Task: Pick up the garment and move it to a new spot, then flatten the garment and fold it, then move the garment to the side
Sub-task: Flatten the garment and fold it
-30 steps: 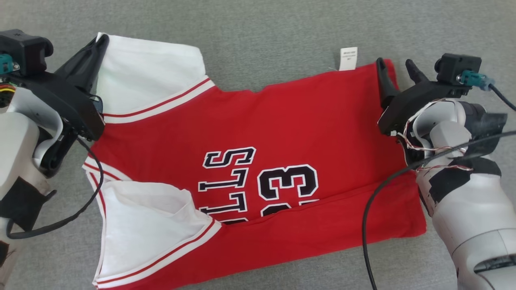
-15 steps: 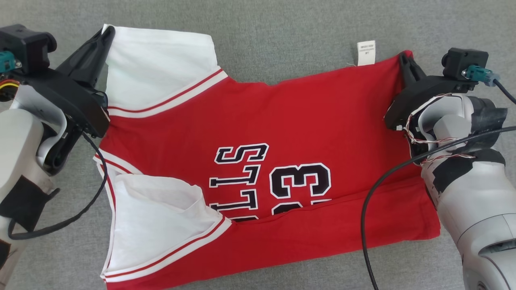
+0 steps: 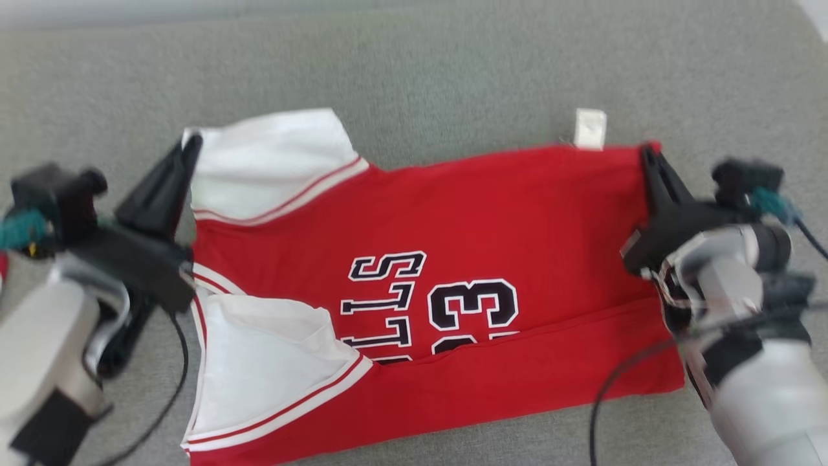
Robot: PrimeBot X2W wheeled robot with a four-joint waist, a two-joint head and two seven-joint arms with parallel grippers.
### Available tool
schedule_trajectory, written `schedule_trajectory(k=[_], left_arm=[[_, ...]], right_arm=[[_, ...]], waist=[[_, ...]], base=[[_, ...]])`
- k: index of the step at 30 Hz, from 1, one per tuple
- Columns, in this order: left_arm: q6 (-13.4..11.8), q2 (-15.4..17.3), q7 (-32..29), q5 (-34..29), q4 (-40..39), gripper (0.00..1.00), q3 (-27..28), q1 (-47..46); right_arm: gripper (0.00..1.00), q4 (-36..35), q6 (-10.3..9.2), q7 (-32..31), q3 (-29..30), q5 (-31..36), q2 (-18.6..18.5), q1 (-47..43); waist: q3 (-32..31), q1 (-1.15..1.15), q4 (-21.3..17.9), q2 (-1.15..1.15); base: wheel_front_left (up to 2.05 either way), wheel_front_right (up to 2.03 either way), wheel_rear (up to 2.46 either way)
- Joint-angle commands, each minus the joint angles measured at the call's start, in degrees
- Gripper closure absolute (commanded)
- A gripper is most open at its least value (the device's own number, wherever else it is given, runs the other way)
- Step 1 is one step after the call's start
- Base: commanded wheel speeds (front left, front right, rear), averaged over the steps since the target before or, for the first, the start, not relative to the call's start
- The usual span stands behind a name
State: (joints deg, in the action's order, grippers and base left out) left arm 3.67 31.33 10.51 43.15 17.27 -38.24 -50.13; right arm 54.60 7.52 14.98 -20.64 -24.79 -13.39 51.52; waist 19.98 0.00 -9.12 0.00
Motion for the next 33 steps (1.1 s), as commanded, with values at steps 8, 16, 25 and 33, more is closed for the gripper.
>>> schedule_trajectory(k=[8,16,25,33], left_arm=[[-5.5,3.4,3.8,0.4,-11.8,1.0,2.1,14.4],[-9.7,2.4,4.7,-3.8,-19.6,1.0,4.6,25.7],[-9.2,-2.1,4.8,-9.8,-19.3,1.0,8.0,34.6],[-7.2,-6.5,4.8,-13.1,-16.2,1.0,11.6,40.0]], right_arm=[[1.0,-13.9,-0.05,0.3,-3.0,-8.3,-5.0,-14.4],[1.0,-23.3,-0.05,0.3,-4.0,-14.3,-8.2,-24.3],[1.0,-29.1,-0.05,-0.9,-4.2,-16.8,-11.0,-33.7],[0.73,-31.3,-0.05,-3.9,-1.6,-16.1,-10.9,-37.8]], waist=[[-6.1,0.0,1.0,0.0],[-7.5,0.0,2.5,0.0],[-9.4,0.0,4.0,0.0],[-10.1,0.0,3.8,0.0]], base=[[0.0,0.0,0.0],[0.0,0.0,0.0],[0.0,0.0,0.0],[0.0,0.0,0.0]])
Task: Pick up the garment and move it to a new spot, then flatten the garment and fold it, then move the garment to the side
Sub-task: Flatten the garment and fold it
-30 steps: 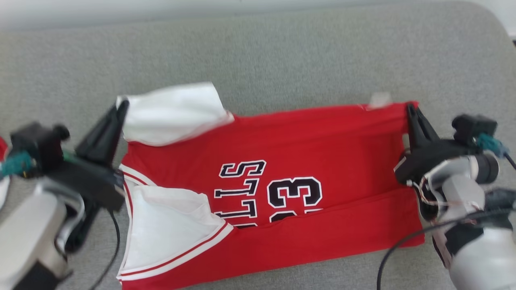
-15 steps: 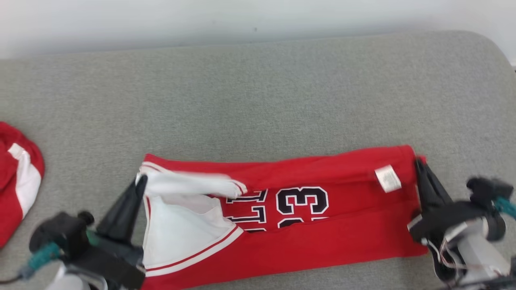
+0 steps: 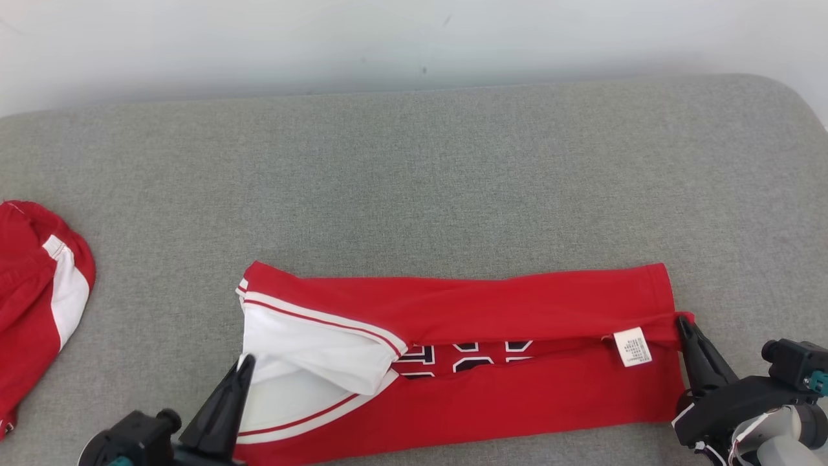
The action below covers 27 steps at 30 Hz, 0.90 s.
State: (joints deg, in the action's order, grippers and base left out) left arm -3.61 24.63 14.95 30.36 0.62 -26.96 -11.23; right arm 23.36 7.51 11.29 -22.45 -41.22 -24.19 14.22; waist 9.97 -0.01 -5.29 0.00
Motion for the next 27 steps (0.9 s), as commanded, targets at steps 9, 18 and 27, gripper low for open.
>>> schedule_trajectory(k=[9,18,27], left_arm=[[1.0,-4.6,0.4,-3.9,1.3,0.0,5.0,4.6],[0.1,-7.0,0.4,-7.9,-1.0,0.0,10.1,7.0],[-1.7,-12.3,0.4,-12.8,-4.6,0.0,17.9,8.8]], right_arm=[[0.0,-1.9,-0.03,-0.3,4.0,2.9,1.7,-2.6],[0.0,-2.0,-0.03,-2.3,6.7,6.2,2.9,-2.3],[0.0,6.1,-0.03,-6.7,10.9,15.1,5.5,2.1]], waist=[[-1.4,0.01,0.7,0.0],[-2.5,0.01,1.6,0.0],[-2.2,0.01,3.2,0.0]], base=[[0.0,0.0,0.0],[0.0,0.0,0.0],[0.0,0.0,0.0]])
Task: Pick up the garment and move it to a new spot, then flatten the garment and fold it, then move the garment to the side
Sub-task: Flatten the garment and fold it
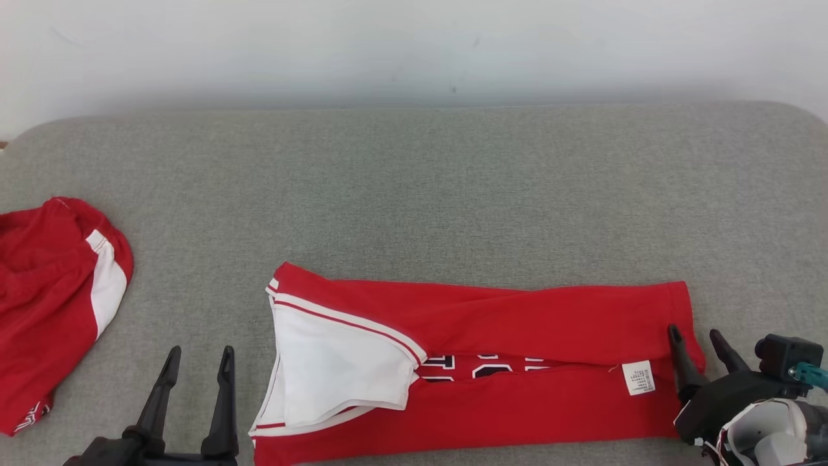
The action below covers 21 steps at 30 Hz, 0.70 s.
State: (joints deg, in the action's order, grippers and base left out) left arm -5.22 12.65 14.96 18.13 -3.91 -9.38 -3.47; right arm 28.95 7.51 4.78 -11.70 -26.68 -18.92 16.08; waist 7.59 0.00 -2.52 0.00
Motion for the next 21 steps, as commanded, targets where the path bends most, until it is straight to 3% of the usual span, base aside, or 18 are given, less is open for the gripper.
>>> schedule_trajectory(k=[1,12,13,14,21], left_arm=[[0.2,-0.8,0.3,-1.2,-0.3,0.0,0.9,1.3],[3.0,-5.2,0.4,-4.9,-0.7,0.0,6.5,2.5],[3.2,-5.4,0.4,-5.2,-0.6,0.0,6.8,2.6],[3.6,-5.7,0.4,-5.5,-0.5,0.0,7.2,2.7],[5.0,-7.3,0.4,-6.7,-0.1,0.0,9.2,2.9]], right_arm=[[0.0,1.2,-0.03,-0.4,0.5,1.0,0.6,0.8],[0.0,7.6,-0.01,-2.8,2.3,2.9,3.3,1.4],[0.53,7.6,0.0,-2.9,2.1,2.7,3.5,1.3],[0.98,7.3,0.0,-2.5,1.8,2.5,3.5,1.3],[1.0,6.6,-0.03,-0.1,2.2,1.7,1.4,2.9]], waist=[[0.3,0.0,0.6,0.0],[1.2,0.0,2.2,0.0],[1.1,0.0,2.2,0.0],[1.0,0.0,2.2,0.0],[0.4,0.0,1.6,0.0]], base=[[0.0,0.0,0.0],[0.0,0.0,0.0],[0.0,0.0,0.0],[0.0,0.0,0.0],[0.0,0.0,0.0]])
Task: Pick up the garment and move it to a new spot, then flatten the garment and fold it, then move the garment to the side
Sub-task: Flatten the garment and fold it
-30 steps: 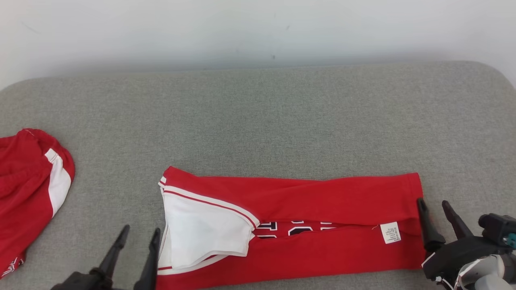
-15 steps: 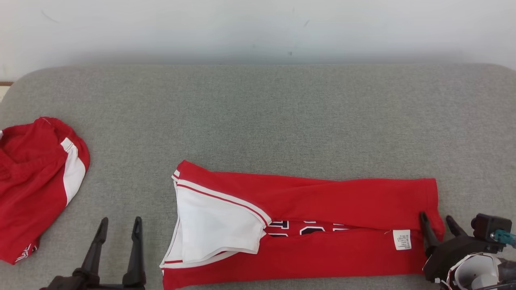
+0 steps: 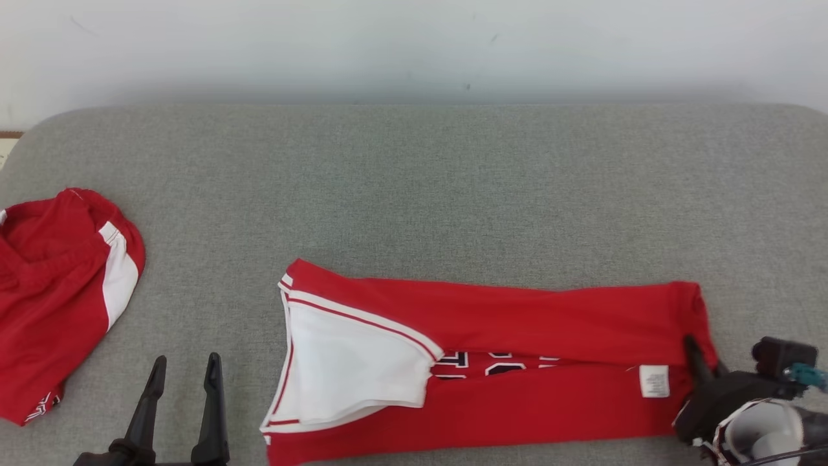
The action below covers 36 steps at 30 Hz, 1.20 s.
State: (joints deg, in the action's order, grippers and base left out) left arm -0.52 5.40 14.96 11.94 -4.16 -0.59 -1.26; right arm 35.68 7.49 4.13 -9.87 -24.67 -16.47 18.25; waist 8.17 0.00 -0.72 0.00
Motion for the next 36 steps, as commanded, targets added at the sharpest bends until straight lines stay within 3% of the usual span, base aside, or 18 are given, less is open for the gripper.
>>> schedule_trajectory(k=[1,7,13,18,26,36], left_arm=[[0.4,-0.3,0.4,-0.6,0.3,0.0,0.7,0.8],[1.4,-1.3,0.4,-1.1,1.0,0.0,2.0,1.4],[1.7,-1.7,0.4,-0.9,1.3,0.0,3.6,2.3],[2.0,-2.2,0.4,-0.8,1.6,0.0,4.6,3.6],[2.7,-2.4,0.4,-1.0,2.4,0.0,4.4,3.4],[2.3,-2.5,0.4,-0.1,2.8,0.0,2.8,3.1]], right_arm=[[1.0,0.0,-0.02,0.6,0.7,-0.3,-1.8,1.1],[1.0,0.2,-0.02,1.2,4.7,0.1,-6.2,2.0],[1.0,-3.1,-0.02,-0.5,5.8,0.4,-6.8,1.4],[1.0,-13.1,0.0,-5.0,1.9,-7.7,-2.6,-1.0],[1.0,-28.4,0.01,-11.7,-5.0,-14.8,-0.1,-4.4],[1.0,-36.7,0.01,-16.9,-11.5,-17.5,5.0,-5.2]], waist=[[-0.3,0.0,-0.4,0.0],[-1.5,0.0,-1.0,0.0],[-3.0,0.0,-1.9,0.0],[-4.5,0.0,-2.7,0.0],[-5.6,0.0,-1.8,0.0],[-5.7,0.0,2.3,0.0]], base=[[0.0,0.0,0.0],[0.0,0.0,0.0],[0.0,0.0,0.0],[0.0,0.0,0.0],[0.0,0.0,0.0],[0.0,0.0,0.0]])
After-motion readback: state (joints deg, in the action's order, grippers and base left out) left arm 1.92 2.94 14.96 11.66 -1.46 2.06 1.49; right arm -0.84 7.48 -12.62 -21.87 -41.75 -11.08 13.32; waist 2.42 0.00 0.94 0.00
